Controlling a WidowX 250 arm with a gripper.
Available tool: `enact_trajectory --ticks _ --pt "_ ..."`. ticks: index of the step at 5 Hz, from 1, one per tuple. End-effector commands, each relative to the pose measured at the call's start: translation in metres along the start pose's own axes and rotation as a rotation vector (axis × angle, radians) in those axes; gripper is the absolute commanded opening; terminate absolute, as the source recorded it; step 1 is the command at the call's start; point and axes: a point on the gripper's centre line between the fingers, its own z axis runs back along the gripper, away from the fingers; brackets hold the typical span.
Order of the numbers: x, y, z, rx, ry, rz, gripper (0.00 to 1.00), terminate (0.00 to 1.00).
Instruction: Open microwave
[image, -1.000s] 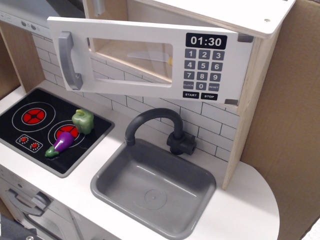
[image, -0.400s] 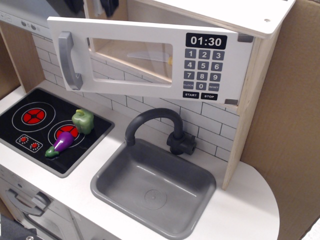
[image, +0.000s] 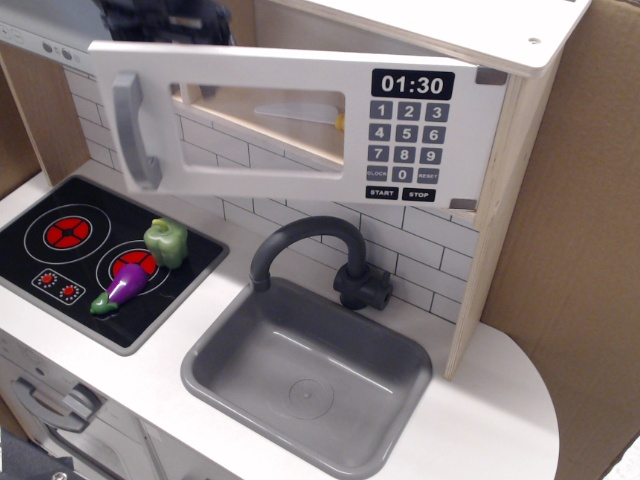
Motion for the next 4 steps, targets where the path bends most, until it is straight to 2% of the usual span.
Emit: enact_trajectory --ticks 1,2,3,4 --pt "-0.024 -0.043 0.028 -0.012 -0.042 -0.115 1.00 0.00" --pt "-0.040 -0.077 0.029 -0.071 -0.046 -0.155 1.00 0.00" --pt "-0.046 -0.102 0.022 -0.085 -0.050 -0.167 1.00 0.00" --pt "-0.051 -0.122 0.011 -0.070 -0.038 -0.179 1.00 0.00"
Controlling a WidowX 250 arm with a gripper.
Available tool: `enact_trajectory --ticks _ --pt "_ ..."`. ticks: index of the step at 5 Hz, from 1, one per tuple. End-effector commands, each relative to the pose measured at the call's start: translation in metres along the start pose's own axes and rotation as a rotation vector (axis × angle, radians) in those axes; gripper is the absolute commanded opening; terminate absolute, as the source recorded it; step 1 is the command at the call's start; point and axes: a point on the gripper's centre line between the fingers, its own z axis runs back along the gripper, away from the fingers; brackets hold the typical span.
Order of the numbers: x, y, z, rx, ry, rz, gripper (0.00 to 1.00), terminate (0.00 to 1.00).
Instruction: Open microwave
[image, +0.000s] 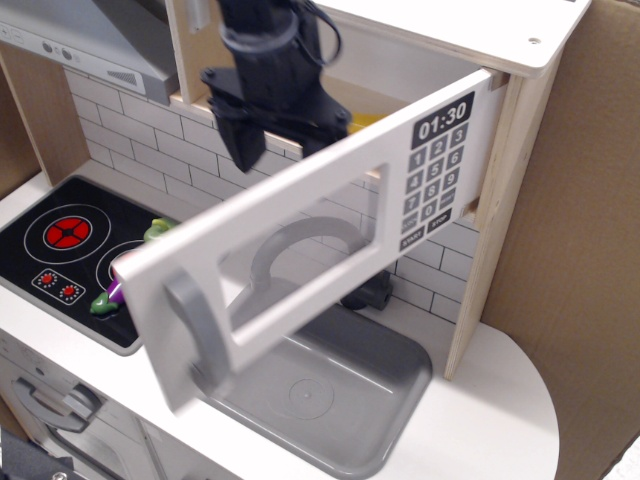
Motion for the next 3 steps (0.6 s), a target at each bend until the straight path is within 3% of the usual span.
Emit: enact_trajectory --ticks 1,2,3 --pt "0.0069 -0.0080 0.0044 0.017 -0.039 -0.020 1.00 0.00" --pt "0.0069 -0.0080 0.0044 0.017 -0.039 -0.020 1.00 0.00" --pt "0.0069 -0.0080 0.0044 0.017 -0.039 -0.020 1.00 1.00"
